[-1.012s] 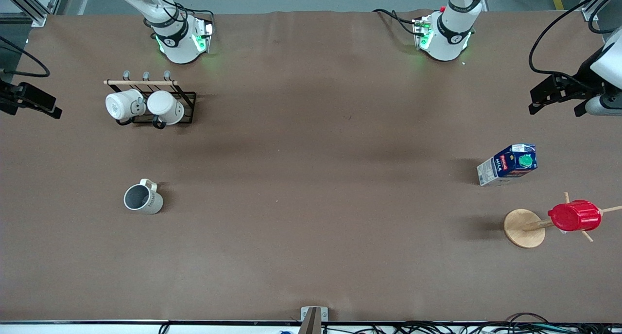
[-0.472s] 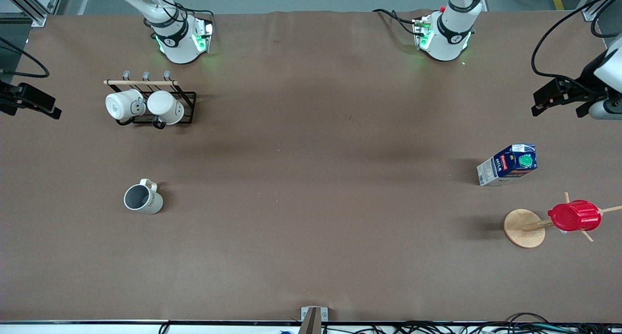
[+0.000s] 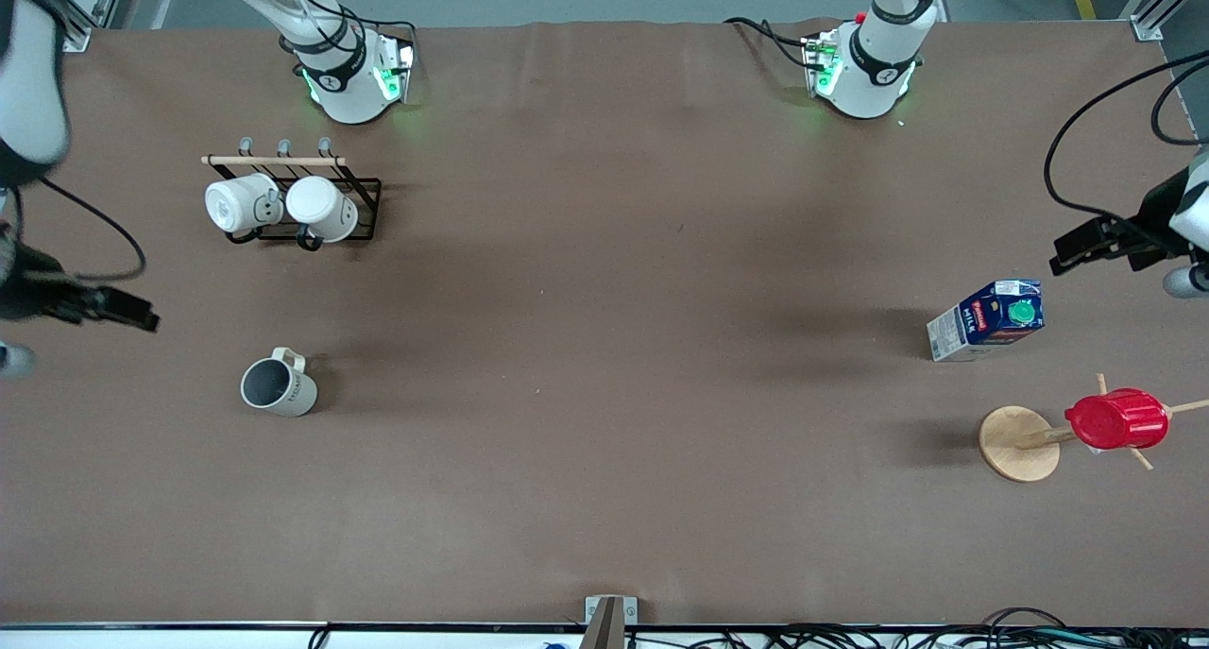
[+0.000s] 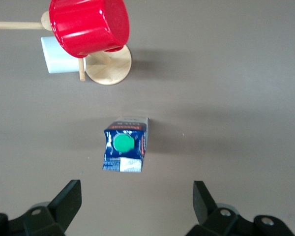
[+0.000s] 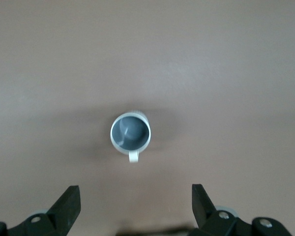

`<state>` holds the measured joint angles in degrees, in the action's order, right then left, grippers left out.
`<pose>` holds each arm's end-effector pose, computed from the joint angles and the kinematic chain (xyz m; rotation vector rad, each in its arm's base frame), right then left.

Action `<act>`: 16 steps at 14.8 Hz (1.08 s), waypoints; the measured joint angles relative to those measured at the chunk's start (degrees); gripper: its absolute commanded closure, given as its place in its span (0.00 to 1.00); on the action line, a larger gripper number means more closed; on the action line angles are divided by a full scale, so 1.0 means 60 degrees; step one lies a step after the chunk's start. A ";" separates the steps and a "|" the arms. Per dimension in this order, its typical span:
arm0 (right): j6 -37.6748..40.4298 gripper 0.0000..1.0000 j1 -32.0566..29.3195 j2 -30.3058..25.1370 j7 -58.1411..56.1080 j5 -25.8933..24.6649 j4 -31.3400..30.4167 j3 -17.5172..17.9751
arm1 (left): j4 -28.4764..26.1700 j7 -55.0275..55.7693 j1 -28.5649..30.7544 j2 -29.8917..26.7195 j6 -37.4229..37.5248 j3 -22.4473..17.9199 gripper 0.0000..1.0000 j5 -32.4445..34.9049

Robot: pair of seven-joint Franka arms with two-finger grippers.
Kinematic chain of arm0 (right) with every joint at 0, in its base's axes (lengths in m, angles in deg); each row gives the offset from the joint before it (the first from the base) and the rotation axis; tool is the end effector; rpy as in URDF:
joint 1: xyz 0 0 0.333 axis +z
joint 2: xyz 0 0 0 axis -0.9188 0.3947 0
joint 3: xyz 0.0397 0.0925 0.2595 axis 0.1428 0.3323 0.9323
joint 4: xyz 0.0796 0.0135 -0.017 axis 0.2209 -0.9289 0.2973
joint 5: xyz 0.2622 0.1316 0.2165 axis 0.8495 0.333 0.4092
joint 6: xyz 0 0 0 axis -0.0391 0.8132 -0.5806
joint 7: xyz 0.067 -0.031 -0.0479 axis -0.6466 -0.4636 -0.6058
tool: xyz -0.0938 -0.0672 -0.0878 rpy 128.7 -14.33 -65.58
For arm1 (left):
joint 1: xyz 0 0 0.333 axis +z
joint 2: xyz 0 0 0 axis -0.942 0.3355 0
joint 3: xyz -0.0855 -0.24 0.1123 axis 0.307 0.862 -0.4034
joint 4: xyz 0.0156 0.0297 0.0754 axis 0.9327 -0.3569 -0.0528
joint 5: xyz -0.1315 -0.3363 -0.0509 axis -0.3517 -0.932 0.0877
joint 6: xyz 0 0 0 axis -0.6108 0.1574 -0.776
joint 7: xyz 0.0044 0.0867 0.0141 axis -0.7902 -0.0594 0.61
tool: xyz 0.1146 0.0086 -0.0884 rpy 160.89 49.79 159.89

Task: Place cup and milk on table
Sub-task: 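Grasp the grey mug with the right gripper while the left gripper reaches the milk, then lift the mug with the right gripper while the left gripper grasps the milk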

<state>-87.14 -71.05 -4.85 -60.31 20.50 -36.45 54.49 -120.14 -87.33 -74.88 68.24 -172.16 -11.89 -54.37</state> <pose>0.6078 -0.0535 0.4199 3.1333 -0.1643 0.0020 0.5473 0.0382 0.4640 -3.1363 -0.0827 -0.0423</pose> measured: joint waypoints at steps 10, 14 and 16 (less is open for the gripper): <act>-0.5523 0.00 -0.0107 0.1312 -0.1136 0.0000 -0.3535 -0.0003 | -0.1041 -0.0027 0.0003 0.1152 -0.1829 -0.0164 0.00 0.0000; -0.5985 0.08 -0.0099 0.1654 -0.1230 0.0000 -0.3731 0.0023 | -0.1376 -0.0143 0.0035 0.1531 -0.2404 -0.0191 0.00 -0.0113; -0.6099 0.34 -0.0095 0.1757 -0.1238 0.0000 -0.3807 0.0030 | -0.1434 -0.0232 0.0044 0.1697 -0.2482 -0.0205 0.00 -0.0230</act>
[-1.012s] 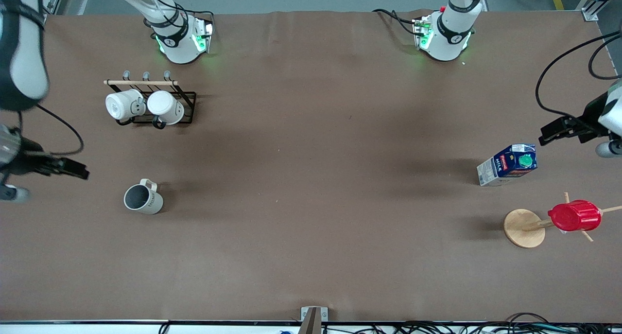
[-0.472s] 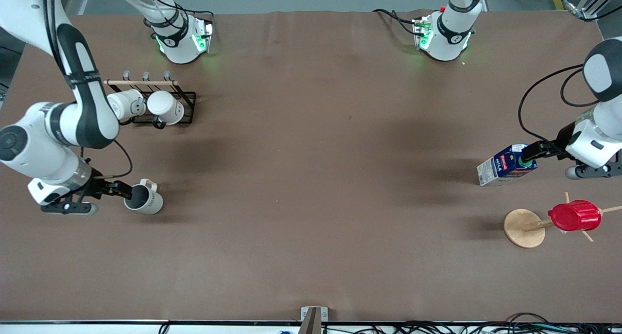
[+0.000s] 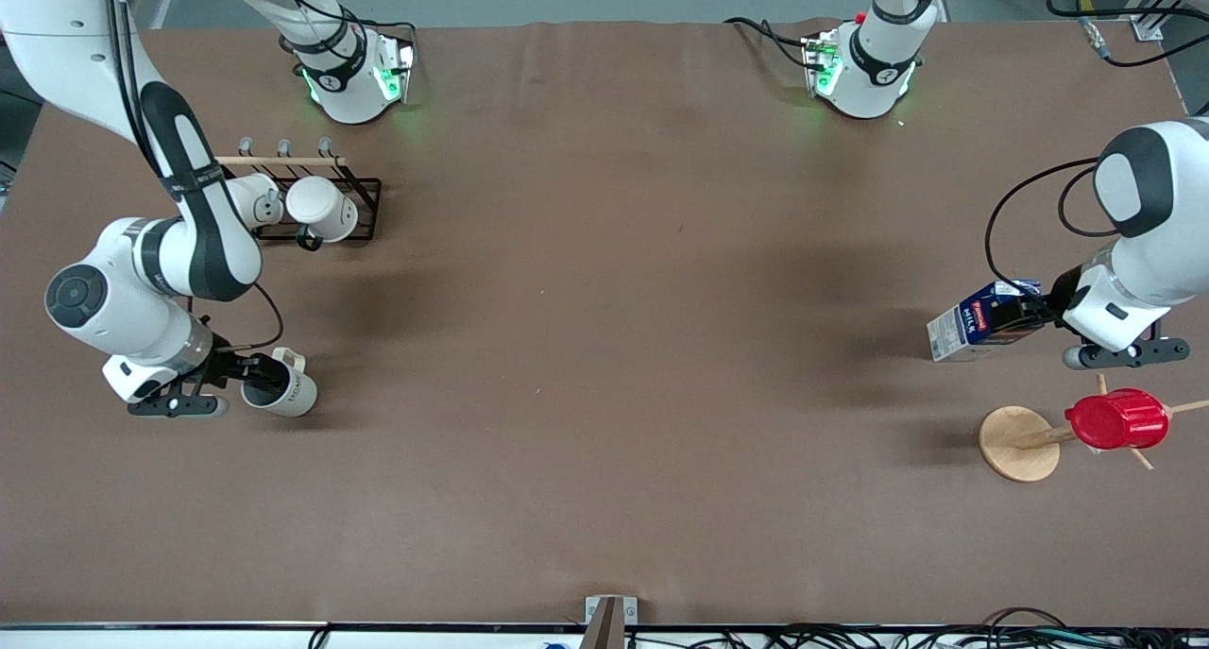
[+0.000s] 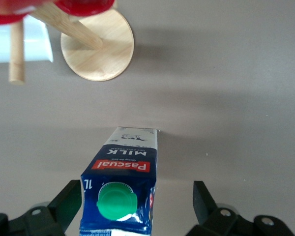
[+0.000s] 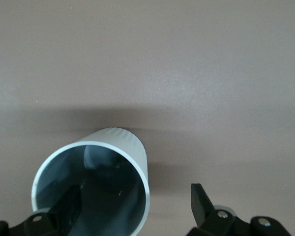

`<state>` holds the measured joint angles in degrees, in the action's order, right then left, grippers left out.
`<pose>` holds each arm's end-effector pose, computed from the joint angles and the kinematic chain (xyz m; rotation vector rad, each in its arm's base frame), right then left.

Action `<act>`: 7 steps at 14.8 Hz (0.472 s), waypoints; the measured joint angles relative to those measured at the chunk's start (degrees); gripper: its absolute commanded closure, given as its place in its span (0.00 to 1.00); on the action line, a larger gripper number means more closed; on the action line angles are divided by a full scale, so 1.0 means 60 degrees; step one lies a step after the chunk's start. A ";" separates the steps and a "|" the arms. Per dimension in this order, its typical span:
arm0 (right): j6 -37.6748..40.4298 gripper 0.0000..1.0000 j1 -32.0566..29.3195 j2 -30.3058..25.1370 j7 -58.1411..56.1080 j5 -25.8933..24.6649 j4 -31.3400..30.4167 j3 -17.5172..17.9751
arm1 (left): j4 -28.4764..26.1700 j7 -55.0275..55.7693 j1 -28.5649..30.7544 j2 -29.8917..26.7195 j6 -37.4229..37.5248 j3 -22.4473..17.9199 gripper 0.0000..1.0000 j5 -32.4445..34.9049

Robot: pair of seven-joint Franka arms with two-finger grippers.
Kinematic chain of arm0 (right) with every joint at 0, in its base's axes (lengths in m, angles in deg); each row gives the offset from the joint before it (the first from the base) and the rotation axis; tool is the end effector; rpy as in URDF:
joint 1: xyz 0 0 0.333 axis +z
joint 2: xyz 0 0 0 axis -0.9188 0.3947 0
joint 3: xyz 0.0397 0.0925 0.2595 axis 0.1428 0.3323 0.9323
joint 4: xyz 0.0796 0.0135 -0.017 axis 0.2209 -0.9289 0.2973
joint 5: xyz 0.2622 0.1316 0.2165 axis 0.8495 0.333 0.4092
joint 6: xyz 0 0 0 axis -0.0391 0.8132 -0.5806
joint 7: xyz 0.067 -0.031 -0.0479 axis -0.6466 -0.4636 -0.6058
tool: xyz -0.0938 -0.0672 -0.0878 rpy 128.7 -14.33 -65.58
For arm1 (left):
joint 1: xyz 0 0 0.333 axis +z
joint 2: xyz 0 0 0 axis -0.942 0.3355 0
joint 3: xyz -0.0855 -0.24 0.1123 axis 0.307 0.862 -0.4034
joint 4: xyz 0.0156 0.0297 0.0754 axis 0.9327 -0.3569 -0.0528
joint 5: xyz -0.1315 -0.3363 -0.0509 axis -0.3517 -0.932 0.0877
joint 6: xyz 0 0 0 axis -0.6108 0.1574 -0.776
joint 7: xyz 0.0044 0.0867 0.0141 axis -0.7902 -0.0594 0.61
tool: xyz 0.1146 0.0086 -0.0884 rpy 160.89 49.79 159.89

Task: Place cup and milk on table
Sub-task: 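Lift the mug with the right gripper while the left gripper grasps the milk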

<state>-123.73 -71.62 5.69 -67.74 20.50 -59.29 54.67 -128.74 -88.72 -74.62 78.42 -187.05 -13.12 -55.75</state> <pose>0.5906 -0.0567 0.1936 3.1294 0.0295 0.0887 0.5637 0.0512 0.3216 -3.1290 -0.1012 0.0606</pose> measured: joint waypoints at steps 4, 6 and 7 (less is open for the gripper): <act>-0.0078 1.00 -0.0002 0.0040 0.0004 0.0010 -0.0014 0.0000 | -0.0093 -0.0171 0.0072 0.0250 -0.0225 -0.0040 0.00 -0.0002; -0.0102 1.00 -0.0031 0.0040 0.0043 0.0255 -0.0002 -0.0011 | -0.0126 -0.0373 0.0141 0.0341 -0.0290 -0.0157 0.00 -0.0002; -0.0105 1.00 -0.0072 0.0040 0.0043 0.0409 0.0019 -0.0020 | -0.0143 -0.0437 0.0182 0.0367 -0.0295 -0.0193 0.00 -0.0003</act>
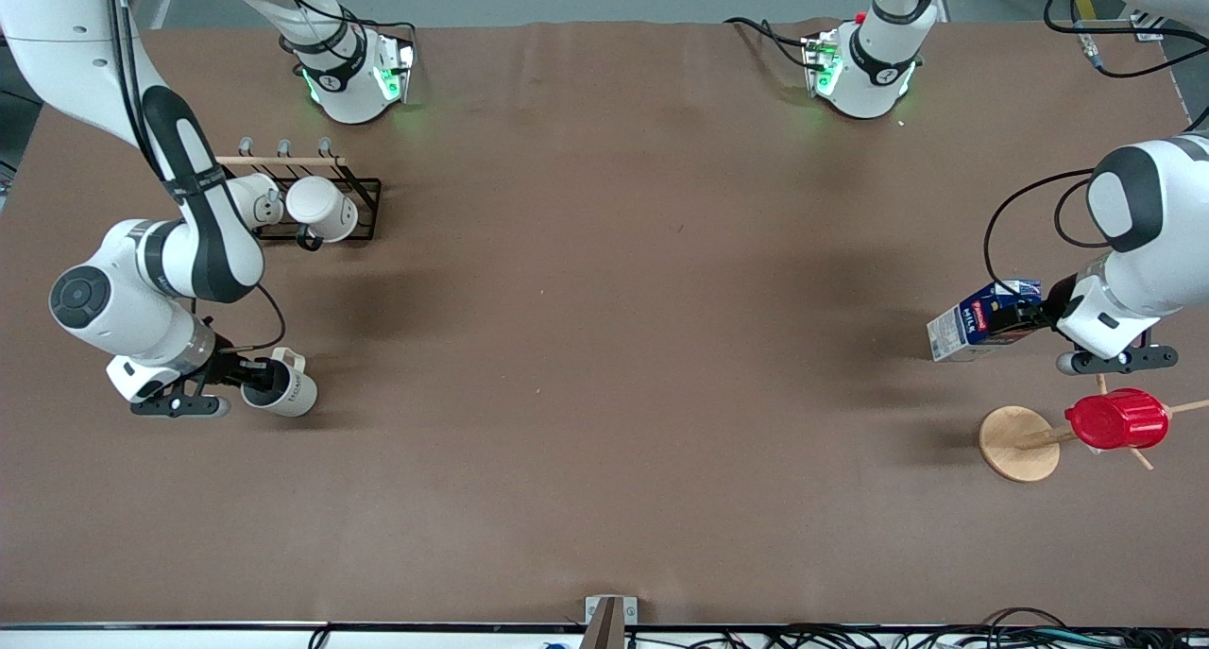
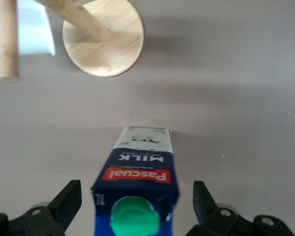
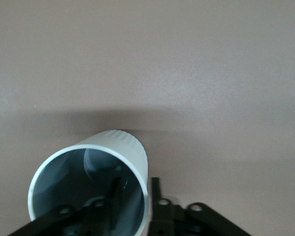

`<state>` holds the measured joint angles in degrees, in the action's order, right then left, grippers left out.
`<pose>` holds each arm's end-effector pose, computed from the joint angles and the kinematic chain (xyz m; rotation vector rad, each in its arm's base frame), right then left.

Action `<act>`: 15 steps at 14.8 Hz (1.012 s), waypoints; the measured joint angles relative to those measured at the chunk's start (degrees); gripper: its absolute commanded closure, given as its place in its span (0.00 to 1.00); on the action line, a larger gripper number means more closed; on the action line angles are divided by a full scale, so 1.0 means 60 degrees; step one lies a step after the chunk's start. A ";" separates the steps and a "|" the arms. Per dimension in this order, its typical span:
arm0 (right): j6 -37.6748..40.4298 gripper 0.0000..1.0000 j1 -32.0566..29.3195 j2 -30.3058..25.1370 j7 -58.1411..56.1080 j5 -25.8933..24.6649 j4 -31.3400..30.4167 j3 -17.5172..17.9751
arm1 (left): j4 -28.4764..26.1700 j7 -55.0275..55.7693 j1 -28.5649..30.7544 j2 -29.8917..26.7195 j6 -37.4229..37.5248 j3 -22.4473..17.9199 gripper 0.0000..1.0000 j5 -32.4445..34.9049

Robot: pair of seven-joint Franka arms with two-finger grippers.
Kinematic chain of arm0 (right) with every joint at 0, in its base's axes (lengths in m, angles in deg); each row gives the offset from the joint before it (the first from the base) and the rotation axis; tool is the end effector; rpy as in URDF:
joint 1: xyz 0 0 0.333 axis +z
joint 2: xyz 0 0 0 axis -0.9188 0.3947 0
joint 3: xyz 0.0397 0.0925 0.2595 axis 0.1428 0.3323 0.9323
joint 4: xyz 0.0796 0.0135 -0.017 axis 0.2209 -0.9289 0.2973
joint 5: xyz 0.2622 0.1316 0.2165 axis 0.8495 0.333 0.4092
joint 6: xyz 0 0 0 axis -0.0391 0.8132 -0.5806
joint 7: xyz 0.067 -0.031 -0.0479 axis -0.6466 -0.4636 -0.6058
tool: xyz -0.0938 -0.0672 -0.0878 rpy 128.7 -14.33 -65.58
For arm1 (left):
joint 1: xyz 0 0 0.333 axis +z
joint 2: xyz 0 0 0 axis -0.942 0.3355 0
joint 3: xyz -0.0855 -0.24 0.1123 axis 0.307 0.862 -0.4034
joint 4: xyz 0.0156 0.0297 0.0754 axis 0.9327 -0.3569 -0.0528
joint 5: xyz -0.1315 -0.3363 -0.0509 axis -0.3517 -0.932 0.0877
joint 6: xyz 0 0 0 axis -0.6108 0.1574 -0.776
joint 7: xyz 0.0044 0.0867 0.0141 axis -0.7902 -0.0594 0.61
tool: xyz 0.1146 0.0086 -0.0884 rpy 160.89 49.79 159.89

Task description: Place cup and milk on table

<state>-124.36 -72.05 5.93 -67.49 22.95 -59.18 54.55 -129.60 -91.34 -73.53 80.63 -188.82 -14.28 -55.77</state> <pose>0.5918 -0.0617 0.1930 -3.1252 0.0433 -0.1066 0.5608 0.0735 0.2967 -3.1207 -0.0905 0.0959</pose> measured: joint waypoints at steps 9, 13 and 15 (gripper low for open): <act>0.2803 1.00 0.0828 -0.0809 0.2028 0.0267 0.1113 0.0187 | -0.0448 -0.0046 0.0021 0.0032 -0.0335 -0.0020 0.00 -0.0220; 0.3760 1.00 0.3009 -0.1329 0.4377 0.0270 0.1612 0.0268 | -0.0640 -0.0046 0.0022 0.0035 -0.0389 -0.0020 0.03 -0.0222; 0.3756 1.00 0.4146 -0.1295 0.5488 0.0271 0.1742 0.0280 | -0.0670 -0.0046 0.0026 0.0037 -0.0395 -0.0023 0.40 -0.0222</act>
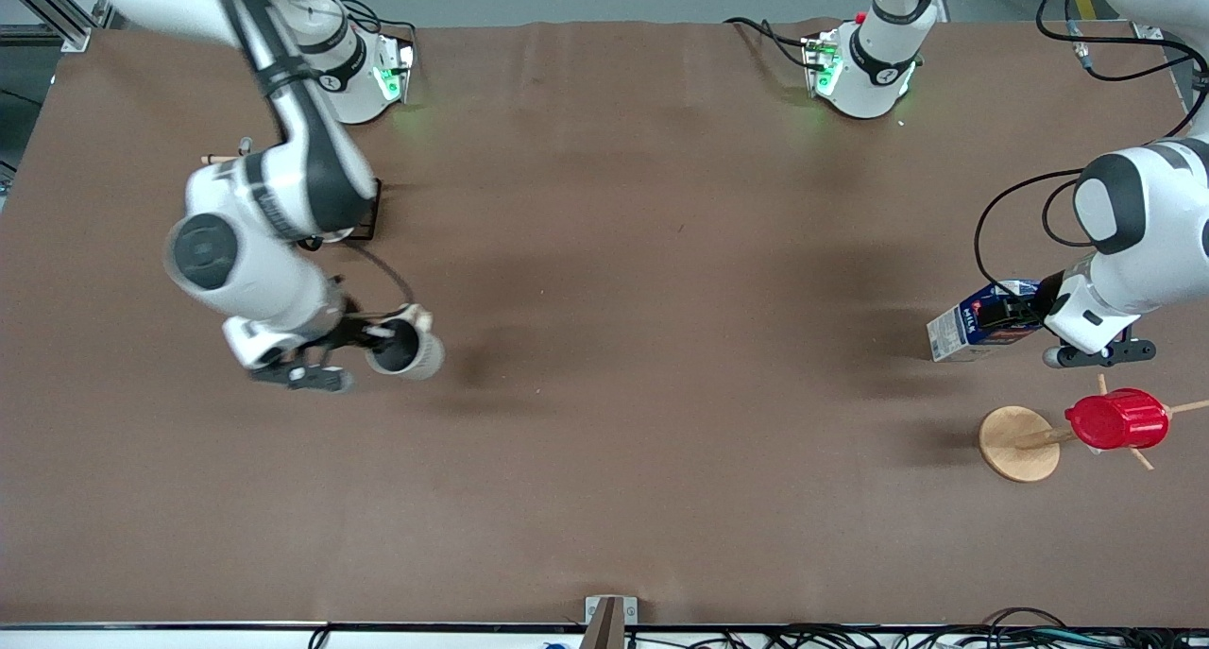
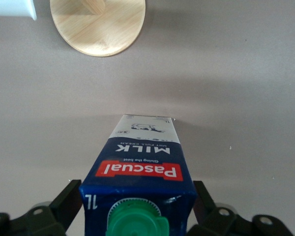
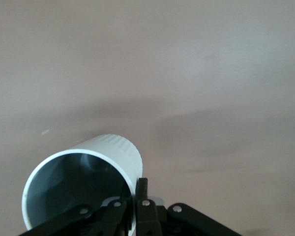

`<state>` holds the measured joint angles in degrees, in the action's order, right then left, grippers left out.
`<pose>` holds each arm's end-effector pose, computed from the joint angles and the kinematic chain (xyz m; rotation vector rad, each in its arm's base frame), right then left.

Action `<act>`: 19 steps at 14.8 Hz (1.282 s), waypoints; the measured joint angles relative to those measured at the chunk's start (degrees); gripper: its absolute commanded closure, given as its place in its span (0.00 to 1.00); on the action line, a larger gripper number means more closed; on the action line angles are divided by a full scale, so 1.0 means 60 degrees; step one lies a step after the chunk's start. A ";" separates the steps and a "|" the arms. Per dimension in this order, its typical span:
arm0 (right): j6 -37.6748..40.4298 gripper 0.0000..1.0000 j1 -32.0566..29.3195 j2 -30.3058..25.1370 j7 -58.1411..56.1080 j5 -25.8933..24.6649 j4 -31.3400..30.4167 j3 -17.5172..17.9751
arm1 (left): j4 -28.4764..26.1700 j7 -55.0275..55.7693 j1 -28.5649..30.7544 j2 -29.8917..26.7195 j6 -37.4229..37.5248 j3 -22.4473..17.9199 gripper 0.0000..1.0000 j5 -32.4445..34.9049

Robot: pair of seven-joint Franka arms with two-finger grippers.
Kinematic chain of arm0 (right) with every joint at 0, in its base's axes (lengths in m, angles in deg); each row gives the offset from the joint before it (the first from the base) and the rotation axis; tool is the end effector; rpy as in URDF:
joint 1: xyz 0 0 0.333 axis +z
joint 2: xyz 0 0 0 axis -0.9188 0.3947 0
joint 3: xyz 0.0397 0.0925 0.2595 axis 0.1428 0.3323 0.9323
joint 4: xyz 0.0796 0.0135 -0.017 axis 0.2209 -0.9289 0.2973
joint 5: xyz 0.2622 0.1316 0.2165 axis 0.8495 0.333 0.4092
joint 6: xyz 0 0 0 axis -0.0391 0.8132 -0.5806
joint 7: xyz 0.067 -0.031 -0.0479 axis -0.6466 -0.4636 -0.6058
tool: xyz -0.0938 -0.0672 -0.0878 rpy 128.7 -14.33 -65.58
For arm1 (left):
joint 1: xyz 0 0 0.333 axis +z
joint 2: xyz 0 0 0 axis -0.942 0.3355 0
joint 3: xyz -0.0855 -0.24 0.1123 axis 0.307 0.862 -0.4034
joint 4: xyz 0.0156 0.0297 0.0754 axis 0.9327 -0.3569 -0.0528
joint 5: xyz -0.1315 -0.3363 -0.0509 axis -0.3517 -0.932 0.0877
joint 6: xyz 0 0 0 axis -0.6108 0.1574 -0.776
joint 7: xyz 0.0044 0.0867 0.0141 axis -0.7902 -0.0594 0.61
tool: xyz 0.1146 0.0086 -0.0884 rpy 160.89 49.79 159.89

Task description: Place cup and milk on table

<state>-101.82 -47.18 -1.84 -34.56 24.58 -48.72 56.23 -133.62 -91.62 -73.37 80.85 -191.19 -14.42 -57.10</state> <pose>0.5649 0.2172 0.3150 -3.0752 0.2222 0.0543 0.5457 0.0741 0.2691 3.1339 0.1161 -0.1435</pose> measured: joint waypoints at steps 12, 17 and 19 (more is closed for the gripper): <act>-0.2020 0.94 0.3758 0.2261 0.4179 0.0007 0.0769 -0.0029 | 0.0906 -0.0004 -0.0017 -0.0703 0.0978 0.0890 0.78 -0.0004; -0.2092 0.00 0.4066 0.2627 0.4332 0.0007 0.0842 -0.0033 | 0.1167 0.0230 -0.0094 -0.0902 0.1221 0.3040 0.78 -0.0009; -0.2083 0.00 0.4072 0.2632 0.4338 0.0006 0.0856 -0.0055 | 0.1163 0.0685 -0.0114 -0.0893 0.1221 0.3935 0.78 -0.0009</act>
<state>-114.32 -22.74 13.95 -8.53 24.62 -43.59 55.90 -126.65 -87.51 -74.06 75.49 -183.87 9.20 -57.15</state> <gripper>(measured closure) 0.617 0.467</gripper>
